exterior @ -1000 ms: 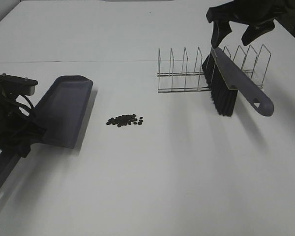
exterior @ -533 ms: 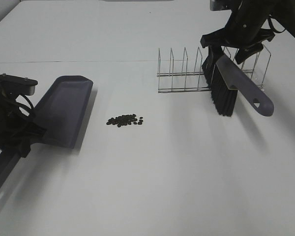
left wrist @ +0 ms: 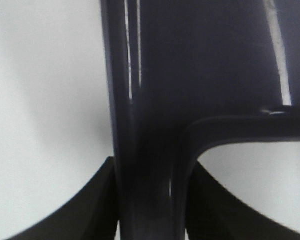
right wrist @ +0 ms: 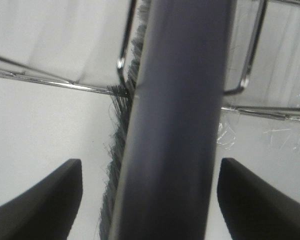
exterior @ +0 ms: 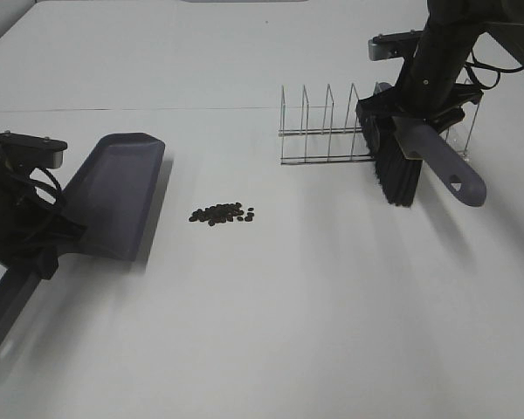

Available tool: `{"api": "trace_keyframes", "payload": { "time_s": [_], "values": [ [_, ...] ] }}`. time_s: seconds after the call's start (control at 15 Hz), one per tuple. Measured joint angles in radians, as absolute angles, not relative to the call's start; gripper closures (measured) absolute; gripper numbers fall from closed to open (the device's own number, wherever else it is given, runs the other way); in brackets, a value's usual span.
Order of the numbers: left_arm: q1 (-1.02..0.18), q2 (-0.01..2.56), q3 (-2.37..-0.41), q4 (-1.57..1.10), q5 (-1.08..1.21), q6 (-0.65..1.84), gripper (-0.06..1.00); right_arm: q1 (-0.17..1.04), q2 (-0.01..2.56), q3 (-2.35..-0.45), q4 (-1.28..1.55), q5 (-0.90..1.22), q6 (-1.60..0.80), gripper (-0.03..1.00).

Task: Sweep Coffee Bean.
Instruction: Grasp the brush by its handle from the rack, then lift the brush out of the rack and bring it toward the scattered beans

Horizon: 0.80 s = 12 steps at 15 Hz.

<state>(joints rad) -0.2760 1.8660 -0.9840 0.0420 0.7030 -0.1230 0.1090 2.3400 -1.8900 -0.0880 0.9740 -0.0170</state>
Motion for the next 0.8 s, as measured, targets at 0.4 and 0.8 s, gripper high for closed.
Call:
{"api": "trace_keyframes", "payload": {
  "time_s": [0.4, 0.8],
  "values": [
    [-0.276, 1.866, -0.984, 0.042, 0.703, -0.123, 0.61, 0.106, 2.337, -1.891, -0.092, 1.057, 0.000, 0.62],
    [-0.276, 1.866, -0.984, 0.105, 0.703, -0.123, 0.61, 0.107, 2.265, -1.890, -0.091, 1.133, 0.008, 0.63]
  ]
}}
